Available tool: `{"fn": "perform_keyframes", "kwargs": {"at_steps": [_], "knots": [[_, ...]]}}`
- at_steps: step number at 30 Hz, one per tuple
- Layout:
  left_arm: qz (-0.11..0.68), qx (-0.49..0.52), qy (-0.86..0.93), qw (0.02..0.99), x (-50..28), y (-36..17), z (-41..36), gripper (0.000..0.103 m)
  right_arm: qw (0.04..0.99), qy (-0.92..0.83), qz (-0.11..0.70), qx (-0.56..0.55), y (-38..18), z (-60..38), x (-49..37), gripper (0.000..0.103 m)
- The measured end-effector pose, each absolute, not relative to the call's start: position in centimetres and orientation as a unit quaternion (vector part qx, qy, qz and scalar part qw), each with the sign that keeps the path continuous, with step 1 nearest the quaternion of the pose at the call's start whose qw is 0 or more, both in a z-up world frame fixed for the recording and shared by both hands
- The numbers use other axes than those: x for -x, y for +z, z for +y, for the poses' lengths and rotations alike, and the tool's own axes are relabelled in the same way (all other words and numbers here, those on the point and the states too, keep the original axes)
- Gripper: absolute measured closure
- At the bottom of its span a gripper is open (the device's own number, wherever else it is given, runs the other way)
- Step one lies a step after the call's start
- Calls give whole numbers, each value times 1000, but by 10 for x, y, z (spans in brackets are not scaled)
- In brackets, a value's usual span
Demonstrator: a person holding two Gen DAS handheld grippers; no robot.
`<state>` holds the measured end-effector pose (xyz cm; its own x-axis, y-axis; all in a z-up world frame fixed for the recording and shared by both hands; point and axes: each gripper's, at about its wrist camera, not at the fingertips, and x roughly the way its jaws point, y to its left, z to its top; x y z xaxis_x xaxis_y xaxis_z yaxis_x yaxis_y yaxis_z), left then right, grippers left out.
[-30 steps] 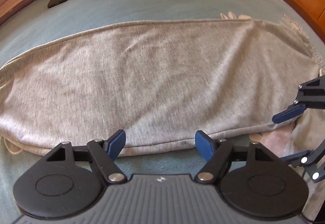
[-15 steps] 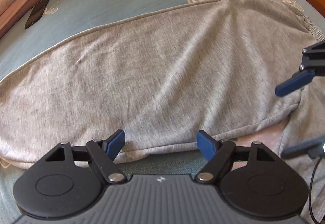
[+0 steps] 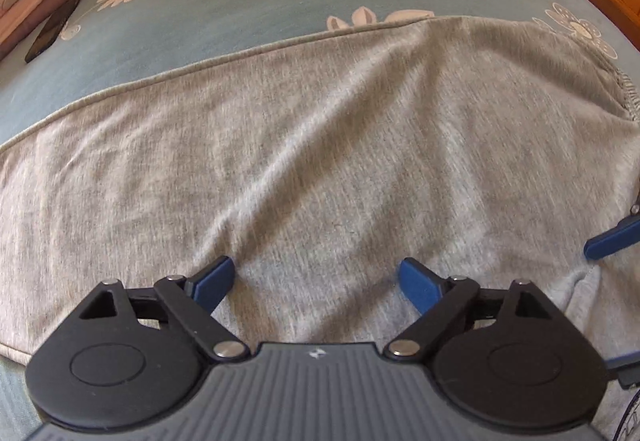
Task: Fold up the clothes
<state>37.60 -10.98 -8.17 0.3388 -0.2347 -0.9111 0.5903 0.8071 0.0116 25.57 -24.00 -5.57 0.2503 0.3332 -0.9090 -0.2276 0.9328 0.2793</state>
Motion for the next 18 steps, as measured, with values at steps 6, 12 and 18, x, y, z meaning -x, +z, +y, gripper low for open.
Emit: {"fn": "perform_keyframes", "kwargs": {"at_steps": [6, 12, 18], "knots": [[476, -152, -289, 816, -360, -49, -122, 14, 839, 72, 536, -56, -39, -302, -266, 14], [452, -161, -383, 789, -331, -43, -182, 14, 806, -35, 586, -68, -75, -373, -251, 12], [529, -153, -404, 730, -313, -81, -217, 12, 824, -47, 561, -63, -73, -390, -264, 12]]}}
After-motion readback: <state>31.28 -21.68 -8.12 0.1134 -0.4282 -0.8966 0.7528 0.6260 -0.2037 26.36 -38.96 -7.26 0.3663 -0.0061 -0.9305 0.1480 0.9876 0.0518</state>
